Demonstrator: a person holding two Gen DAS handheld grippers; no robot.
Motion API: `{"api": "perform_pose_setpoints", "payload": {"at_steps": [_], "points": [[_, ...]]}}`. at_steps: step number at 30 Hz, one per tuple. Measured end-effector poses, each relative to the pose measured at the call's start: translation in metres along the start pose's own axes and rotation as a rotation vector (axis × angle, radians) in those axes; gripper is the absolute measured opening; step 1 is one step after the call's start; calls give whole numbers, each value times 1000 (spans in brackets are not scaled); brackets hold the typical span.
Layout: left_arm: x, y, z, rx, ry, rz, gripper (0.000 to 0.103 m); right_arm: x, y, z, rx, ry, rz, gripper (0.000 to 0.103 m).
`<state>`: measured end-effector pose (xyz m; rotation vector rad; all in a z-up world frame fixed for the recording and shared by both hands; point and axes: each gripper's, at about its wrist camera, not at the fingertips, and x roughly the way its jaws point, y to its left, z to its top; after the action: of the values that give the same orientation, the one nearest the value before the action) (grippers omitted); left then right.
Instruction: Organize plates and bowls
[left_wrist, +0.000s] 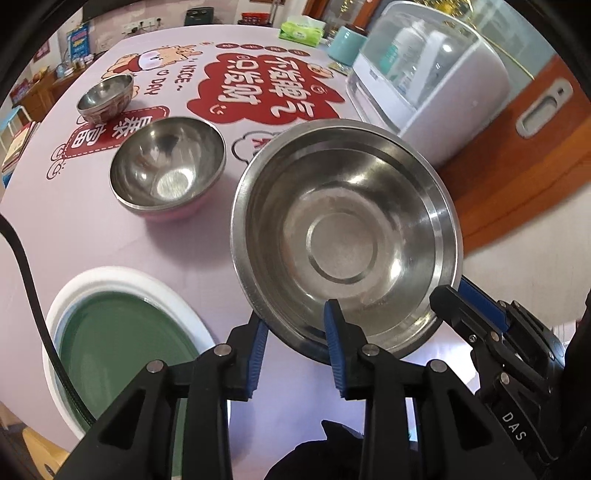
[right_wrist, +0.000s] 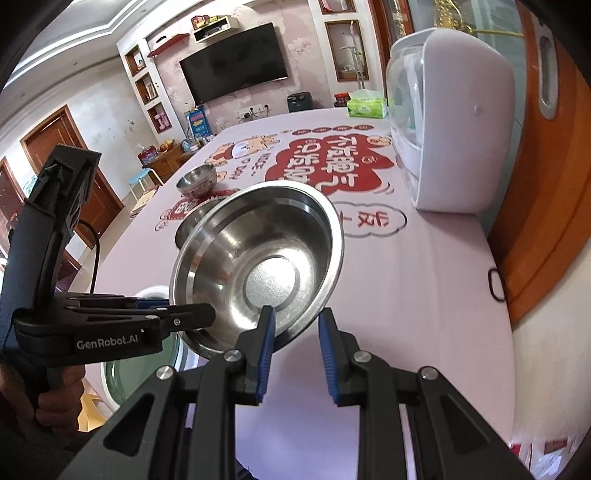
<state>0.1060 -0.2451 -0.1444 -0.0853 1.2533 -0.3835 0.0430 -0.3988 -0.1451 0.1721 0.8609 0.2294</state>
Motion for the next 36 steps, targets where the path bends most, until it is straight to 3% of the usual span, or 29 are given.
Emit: {"api": "perform_pose_setpoints", "payload": {"at_steps": [20,36], "points": [[30,11,-73,55,219,28,32,18,17,-75,108,184,-20,24],[48,0,-76,79,263,62,36,26,11,-83,123,224,-28,24]]}}
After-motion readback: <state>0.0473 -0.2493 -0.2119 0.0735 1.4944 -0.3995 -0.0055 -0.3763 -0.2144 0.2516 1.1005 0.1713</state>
